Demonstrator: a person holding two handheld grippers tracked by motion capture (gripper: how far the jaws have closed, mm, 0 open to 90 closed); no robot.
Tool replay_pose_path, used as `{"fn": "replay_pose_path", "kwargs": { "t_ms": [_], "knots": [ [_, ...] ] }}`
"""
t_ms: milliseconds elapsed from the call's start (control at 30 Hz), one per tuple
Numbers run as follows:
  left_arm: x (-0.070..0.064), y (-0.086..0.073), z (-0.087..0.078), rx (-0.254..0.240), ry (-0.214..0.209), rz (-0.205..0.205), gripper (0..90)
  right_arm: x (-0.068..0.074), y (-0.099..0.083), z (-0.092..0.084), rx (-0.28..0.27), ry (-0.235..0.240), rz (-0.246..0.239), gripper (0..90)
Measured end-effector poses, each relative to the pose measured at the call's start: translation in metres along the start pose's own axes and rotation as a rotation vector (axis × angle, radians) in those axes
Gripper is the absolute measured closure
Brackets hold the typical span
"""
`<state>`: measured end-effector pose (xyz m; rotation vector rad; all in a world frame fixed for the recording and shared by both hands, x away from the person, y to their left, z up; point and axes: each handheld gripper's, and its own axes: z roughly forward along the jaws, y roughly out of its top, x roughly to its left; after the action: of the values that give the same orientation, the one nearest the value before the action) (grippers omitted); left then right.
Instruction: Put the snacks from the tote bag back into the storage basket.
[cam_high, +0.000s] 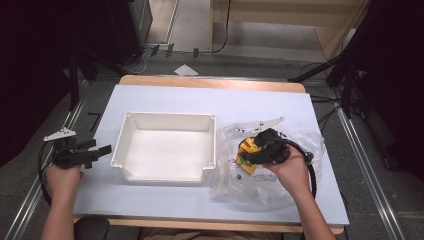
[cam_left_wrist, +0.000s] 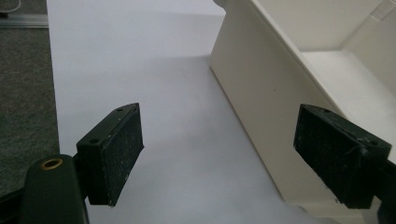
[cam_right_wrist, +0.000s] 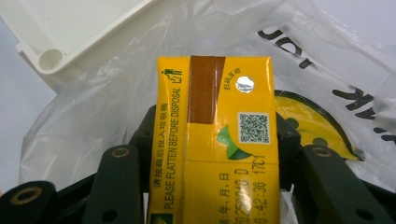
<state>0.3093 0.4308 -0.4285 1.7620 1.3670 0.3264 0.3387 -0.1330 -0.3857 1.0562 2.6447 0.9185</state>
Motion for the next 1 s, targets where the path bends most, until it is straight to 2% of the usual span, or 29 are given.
{"fn": "replay_pose_path", "kwargs": {
  "t_ms": [367,667,1000],
  "knots": [
    [0.001,0.000,0.001,0.002,-0.006,-0.002,16.8,0.002,0.008,-0.009,-0.005,0.002,-0.007,53.1],
    [0.001,0.000,0.001,-0.001,-0.004,-0.002,16.8,0.009,0.022,-0.011,-0.013,0.012,-0.041,53.1],
    [0.000,-0.001,0.001,-0.004,0.000,-0.006,16.8,0.011,0.036,-0.017,-0.026,0.023,-0.050,53.2]
  ]
}}
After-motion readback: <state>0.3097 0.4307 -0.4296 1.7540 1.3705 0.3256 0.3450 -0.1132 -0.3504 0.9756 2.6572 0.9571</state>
